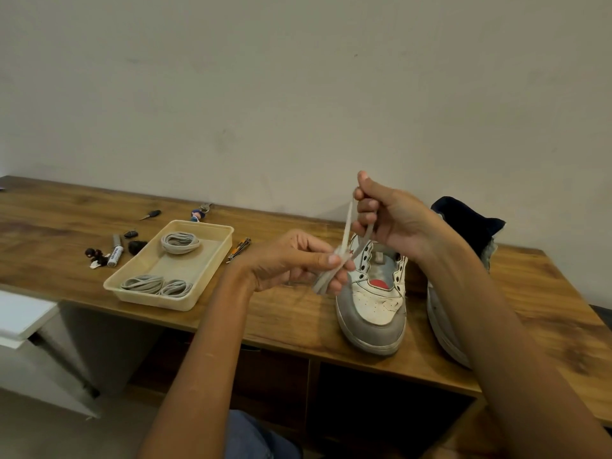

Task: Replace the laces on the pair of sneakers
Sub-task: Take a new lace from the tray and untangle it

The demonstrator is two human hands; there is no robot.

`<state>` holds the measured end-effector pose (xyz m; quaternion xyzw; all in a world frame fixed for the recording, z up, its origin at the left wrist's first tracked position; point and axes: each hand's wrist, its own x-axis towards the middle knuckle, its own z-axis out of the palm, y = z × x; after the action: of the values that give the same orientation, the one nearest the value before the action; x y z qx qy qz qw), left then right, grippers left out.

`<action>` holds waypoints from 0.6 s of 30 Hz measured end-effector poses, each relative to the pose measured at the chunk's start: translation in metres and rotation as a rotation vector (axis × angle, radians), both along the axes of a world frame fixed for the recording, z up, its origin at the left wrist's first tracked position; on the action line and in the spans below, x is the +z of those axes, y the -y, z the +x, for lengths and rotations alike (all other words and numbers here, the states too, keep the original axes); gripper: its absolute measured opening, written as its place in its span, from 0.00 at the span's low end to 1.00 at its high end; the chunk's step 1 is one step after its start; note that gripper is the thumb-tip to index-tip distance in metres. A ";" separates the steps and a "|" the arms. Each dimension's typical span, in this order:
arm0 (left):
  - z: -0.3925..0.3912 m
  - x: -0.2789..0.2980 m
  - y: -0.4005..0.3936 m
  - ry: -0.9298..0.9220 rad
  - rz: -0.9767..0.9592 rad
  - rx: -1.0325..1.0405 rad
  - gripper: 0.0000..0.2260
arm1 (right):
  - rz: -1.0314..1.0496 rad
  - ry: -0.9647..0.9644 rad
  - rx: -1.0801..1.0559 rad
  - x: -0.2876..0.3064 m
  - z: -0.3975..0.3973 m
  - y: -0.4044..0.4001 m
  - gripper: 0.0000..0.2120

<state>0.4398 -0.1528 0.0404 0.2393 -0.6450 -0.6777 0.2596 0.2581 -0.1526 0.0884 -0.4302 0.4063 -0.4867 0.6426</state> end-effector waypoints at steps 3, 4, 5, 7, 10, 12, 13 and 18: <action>0.009 0.001 -0.005 -0.291 0.061 -0.333 0.11 | -0.012 0.033 -0.037 0.001 -0.005 0.002 0.15; 0.013 0.000 -0.008 -0.423 0.106 -0.383 0.12 | -0.019 0.051 -0.045 0.001 -0.008 0.003 0.16; 0.017 0.000 -0.012 -0.538 0.152 -0.388 0.13 | -0.012 0.070 -0.059 0.000 -0.010 0.004 0.16; 0.023 -0.001 -0.016 -0.742 0.171 -0.305 0.15 | -0.057 -0.065 -0.123 -0.006 -0.011 0.006 0.16; 0.032 0.003 -0.011 -0.875 0.178 -0.058 0.15 | -0.444 -1.150 -0.331 -0.026 -0.007 0.012 0.15; 0.033 0.005 -0.007 -0.830 0.213 0.124 0.15 | -0.666 -1.362 -0.334 -0.026 0.004 0.009 0.11; 0.029 0.008 -0.007 -0.807 0.233 0.203 0.15 | -0.718 -1.258 -0.246 -0.022 0.011 0.006 0.13; 0.005 0.007 0.002 -0.652 0.206 0.308 0.22 | -0.840 -0.679 0.116 -0.019 0.039 -0.003 0.20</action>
<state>0.4448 -0.1552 0.0470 0.1301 -0.4133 -0.7327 0.5249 0.2973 -0.1499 0.0695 -0.8049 0.3371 -0.4045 0.2737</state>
